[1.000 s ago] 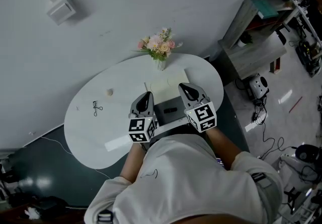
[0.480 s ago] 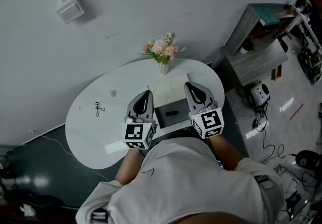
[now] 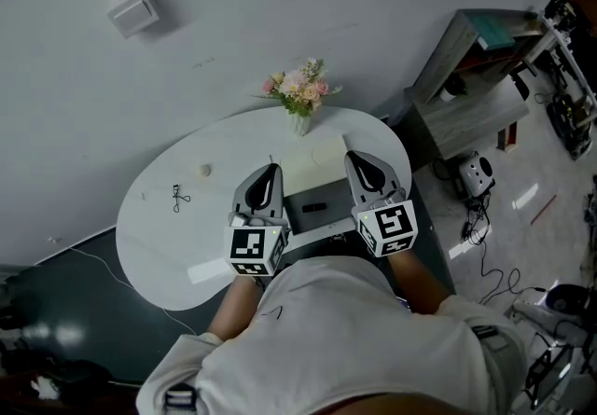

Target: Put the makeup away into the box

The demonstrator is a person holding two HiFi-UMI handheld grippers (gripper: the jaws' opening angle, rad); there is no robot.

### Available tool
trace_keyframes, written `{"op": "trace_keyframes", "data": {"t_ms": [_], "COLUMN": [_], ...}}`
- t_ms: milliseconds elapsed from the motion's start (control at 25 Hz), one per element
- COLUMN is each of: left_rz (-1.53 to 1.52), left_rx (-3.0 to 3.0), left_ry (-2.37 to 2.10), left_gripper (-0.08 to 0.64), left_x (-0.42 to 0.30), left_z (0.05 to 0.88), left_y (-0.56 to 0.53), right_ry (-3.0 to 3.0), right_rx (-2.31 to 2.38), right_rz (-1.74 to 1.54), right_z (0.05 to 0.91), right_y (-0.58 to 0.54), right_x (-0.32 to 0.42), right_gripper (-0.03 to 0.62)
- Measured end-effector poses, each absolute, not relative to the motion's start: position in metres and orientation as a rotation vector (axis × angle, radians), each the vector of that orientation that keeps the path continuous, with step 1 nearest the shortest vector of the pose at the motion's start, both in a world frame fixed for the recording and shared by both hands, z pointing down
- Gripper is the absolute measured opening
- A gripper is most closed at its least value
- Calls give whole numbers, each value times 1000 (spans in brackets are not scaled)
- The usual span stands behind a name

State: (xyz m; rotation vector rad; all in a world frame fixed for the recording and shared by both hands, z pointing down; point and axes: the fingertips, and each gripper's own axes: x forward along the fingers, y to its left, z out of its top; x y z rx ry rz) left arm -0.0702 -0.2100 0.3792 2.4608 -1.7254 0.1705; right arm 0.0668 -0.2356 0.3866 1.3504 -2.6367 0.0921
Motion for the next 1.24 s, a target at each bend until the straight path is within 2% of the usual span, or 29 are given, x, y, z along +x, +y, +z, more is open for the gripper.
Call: {"op": "trace_keyframes", "data": {"t_ms": [1240], "left_rz": [138], "left_rx": [2380], "left_ry": [-1800], "left_gripper": [21], "left_x": [-104], "left_z": [396], "left_y": [-222], "right_ry": [-2669], "right_rx": [1328], "right_rz": [72], "right_z": [391], "right_y": [-256], "right_x": [46], "right_gripper": [-3]}}
